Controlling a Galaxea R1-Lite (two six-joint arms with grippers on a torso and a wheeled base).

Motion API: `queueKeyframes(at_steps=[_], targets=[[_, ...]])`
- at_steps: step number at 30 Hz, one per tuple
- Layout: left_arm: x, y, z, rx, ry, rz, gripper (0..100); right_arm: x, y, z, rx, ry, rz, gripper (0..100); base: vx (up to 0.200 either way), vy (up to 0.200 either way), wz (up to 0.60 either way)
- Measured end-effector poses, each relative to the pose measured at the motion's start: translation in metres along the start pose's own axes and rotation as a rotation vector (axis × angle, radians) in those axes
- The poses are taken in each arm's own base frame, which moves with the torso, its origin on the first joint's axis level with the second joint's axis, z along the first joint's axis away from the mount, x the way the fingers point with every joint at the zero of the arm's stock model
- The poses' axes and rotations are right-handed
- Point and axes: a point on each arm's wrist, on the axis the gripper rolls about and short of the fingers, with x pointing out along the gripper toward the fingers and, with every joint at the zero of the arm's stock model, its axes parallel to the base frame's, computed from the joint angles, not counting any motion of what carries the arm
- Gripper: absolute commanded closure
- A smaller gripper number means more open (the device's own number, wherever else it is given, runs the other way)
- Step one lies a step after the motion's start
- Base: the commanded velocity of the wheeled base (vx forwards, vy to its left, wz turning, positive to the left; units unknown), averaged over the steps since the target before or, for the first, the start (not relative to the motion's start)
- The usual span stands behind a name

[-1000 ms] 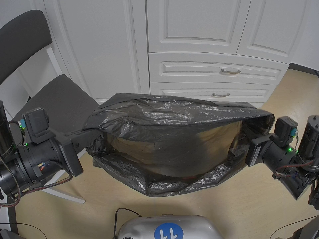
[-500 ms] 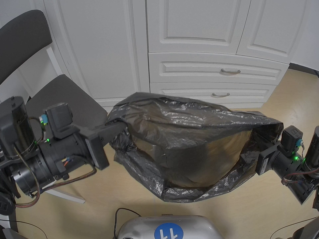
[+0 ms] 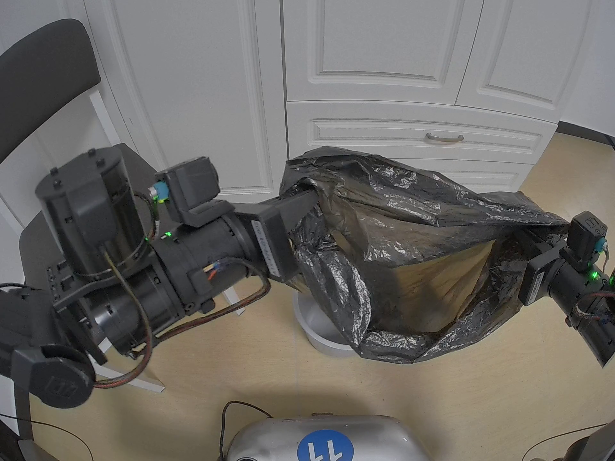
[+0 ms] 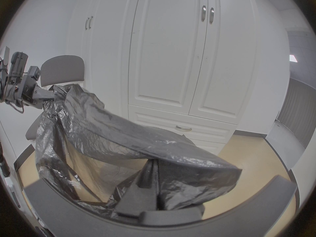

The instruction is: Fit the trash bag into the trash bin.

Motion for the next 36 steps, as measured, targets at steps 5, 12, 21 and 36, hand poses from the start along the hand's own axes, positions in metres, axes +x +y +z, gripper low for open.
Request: queueKeyframes(at_steps=[5,12,21,36], targets=[[0.013,0.008,-0.012,0.02,-0.054,0.003,100,0.007,-0.004,-0.006,-0.009,0.022,-0.007,100,0.0,0.0,0.0],[0.029,0.027,-0.048,0.056,0.015,0.05,100,0.025,-0.005,-0.03,-0.049,0.119,-0.015,100,0.0,0.0,0.0],[0.041,0.045,-0.102,0.178,0.071,0.051,100,0.034,0.0,-0.062,-0.106,0.245,0.063,100,0.0,0.0,0.0],[0.044,0.044,-0.145,0.152,0.121,-0.017,100,0.043,0.021,-0.075,-0.149,0.253,0.14,100,0.0,0.0,0.0]])
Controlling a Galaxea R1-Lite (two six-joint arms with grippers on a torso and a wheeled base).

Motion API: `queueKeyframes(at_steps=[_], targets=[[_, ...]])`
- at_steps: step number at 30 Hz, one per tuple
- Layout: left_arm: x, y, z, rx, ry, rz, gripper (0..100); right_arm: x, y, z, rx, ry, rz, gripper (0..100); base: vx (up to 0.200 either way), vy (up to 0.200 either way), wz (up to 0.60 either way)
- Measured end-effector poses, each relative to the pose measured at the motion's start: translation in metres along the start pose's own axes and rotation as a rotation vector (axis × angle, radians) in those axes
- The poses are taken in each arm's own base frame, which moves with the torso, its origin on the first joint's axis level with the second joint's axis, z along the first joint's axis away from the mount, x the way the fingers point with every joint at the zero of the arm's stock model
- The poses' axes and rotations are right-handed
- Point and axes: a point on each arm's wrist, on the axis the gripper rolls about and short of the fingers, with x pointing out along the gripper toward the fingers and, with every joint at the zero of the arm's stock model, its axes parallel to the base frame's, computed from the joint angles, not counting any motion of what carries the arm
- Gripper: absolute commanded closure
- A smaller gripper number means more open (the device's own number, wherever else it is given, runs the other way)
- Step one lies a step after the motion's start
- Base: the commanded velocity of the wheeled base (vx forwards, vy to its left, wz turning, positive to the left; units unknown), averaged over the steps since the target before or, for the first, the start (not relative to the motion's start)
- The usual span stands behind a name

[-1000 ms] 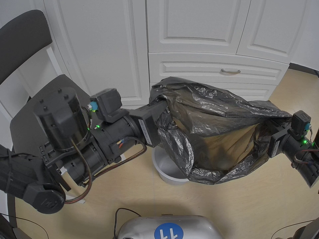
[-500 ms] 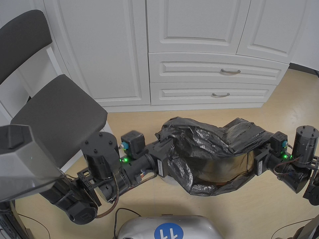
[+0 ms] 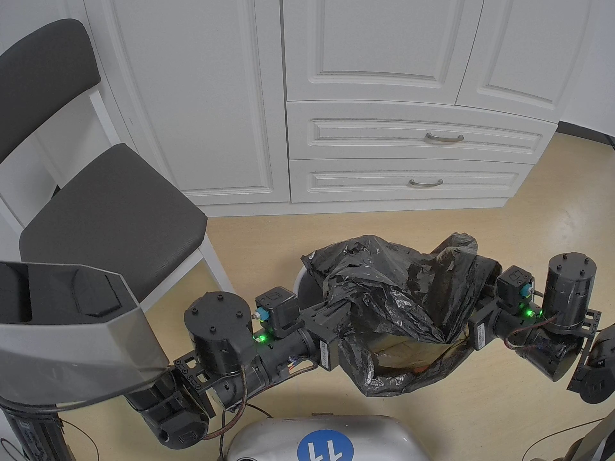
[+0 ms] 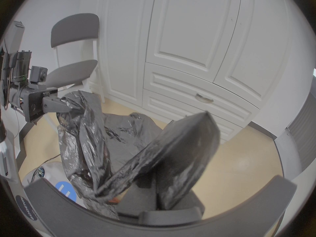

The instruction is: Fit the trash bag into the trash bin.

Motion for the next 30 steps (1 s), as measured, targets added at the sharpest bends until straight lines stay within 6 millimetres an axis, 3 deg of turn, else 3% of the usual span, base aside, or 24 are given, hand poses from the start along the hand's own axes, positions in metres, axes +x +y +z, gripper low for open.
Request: queueKeyframes(at_steps=[17,22,30], targets=[[0.009,-0.025,-0.015,-0.131,0.026,-0.074,100,0.018,0.049,0.012,0.206,-0.102,0.196,100,0.0,0.0,0.0],[0.011,-0.031,-0.018,-0.155,0.031,-0.088,100,0.026,0.059,0.016,0.285,-0.022,0.223,100,0.0,0.0,0.0],[0.011,-0.035,-0.021,-0.164,0.038,-0.087,100,0.036,0.064,0.038,0.456,0.162,0.218,100,0.0,0.0,0.0]])
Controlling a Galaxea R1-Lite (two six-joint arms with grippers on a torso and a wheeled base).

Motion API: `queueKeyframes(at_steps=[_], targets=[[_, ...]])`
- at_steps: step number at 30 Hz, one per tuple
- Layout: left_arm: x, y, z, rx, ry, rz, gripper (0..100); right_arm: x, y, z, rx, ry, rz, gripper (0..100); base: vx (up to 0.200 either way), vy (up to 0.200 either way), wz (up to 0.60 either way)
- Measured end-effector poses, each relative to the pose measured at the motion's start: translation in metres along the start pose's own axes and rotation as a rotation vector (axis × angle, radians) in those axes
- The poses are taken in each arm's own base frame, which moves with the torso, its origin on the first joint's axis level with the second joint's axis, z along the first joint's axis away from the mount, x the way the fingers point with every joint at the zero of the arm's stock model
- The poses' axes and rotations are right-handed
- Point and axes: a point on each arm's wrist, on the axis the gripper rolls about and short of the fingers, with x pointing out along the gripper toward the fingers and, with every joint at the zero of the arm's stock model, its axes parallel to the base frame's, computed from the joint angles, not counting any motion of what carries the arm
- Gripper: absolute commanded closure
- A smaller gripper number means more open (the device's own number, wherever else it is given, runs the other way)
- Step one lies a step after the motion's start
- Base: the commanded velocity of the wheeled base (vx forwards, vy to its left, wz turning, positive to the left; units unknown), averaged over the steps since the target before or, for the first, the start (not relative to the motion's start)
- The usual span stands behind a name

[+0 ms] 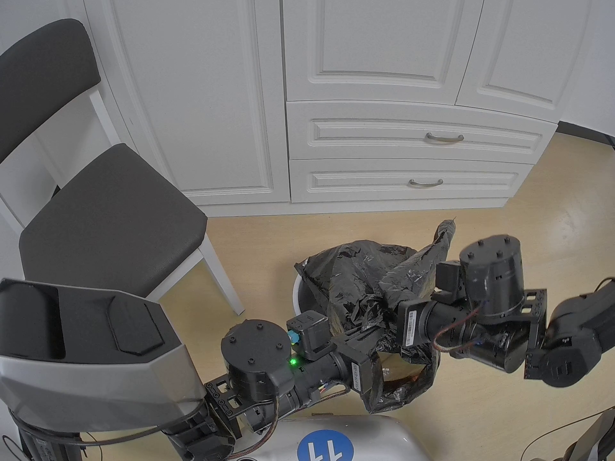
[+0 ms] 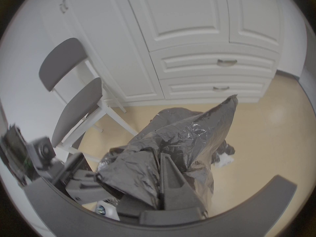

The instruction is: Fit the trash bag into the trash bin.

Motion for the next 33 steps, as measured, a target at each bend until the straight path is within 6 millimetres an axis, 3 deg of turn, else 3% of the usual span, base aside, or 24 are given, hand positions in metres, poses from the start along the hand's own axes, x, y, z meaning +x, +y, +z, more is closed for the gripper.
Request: queueKeyframes(at_steps=[7,8,25,33], targets=[[-0.002,-0.003,-0.003,-0.003,0.001,0.028,100,0.0,0.01,0.035,0.184,0.022,-0.021,100,0.0,0.0,0.0],[-0.002,-0.003,-0.004,-0.003,0.003,0.029,0,0.001,0.011,0.038,0.198,0.014,-0.02,100,0.0,0.0,0.0],[-0.004,-0.007,-0.012,-0.094,0.032,0.028,0,0.02,0.017,0.042,0.257,0.014,-0.031,100,0.0,0.0,0.0],[0.001,-0.012,-0.014,-0.104,0.025,0.014,0,0.024,0.032,0.042,0.31,0.019,0.0,100,0.0,0.0,0.0]])
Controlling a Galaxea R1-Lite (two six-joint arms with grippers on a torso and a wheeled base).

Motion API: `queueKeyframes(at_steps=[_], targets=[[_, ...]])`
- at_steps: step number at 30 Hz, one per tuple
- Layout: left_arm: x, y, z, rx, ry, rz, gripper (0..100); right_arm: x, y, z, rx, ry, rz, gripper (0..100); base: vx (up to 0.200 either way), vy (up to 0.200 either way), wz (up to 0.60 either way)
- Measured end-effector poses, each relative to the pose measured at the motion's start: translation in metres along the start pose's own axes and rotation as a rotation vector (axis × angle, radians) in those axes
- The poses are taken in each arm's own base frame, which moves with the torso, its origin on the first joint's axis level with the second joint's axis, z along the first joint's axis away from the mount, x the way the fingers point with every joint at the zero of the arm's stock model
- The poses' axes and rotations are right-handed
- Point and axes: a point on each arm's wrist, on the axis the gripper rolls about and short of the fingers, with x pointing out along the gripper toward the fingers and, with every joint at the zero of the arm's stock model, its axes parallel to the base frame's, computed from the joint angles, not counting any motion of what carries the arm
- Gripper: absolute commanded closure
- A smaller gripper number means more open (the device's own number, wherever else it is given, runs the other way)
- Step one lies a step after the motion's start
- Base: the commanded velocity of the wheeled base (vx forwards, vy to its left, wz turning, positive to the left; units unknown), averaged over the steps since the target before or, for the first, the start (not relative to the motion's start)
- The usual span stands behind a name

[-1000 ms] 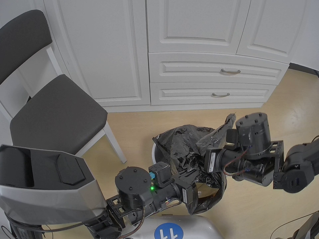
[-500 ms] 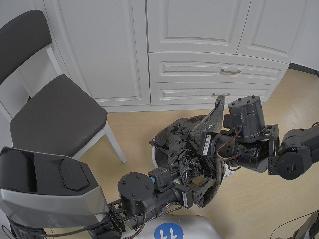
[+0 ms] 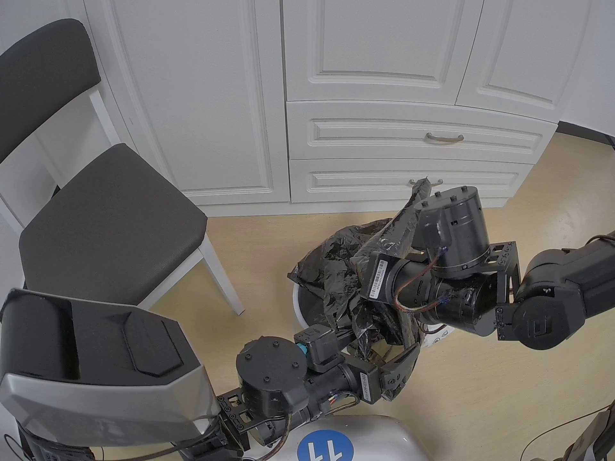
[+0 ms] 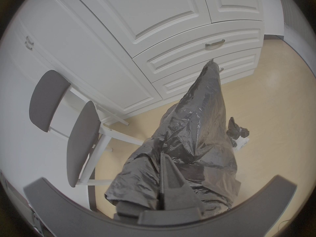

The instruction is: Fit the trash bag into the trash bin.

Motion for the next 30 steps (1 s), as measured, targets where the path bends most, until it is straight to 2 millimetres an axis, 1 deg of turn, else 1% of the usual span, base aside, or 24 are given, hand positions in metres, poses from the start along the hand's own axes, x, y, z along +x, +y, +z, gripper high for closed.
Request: queueKeyframes(at_steps=[5,10,15,22,23,30], targets=[[0.008,-0.003,0.0,-0.033,-0.036,0.026,0,0.002,0.007,-0.003,0.011,-0.001,0.008,100,0.0,0.0,0.0],[0.022,-0.004,-0.002,-0.041,-0.095,0.079,0,0.005,0.011,-0.006,0.009,-0.007,0.0,100,0.0,0.0,0.0],[0.035,-0.002,-0.007,-0.046,-0.123,0.112,0,0.006,0.012,-0.008,0.006,-0.005,0.0,100,0.0,0.0,0.0],[0.043,0.001,-0.011,-0.046,-0.14,0.137,0,0.005,0.014,-0.008,0.005,-0.004,0.004,100,0.0,0.0,0.0],[0.044,0.001,-0.012,-0.045,-0.143,0.143,100,0.005,0.013,-0.008,0.005,-0.005,0.003,100,0.0,0.0,0.0],[0.047,0.001,-0.013,-0.045,-0.148,0.145,100,0.005,0.014,-0.008,0.004,-0.014,-0.008,100,0.0,0.0,0.0]])
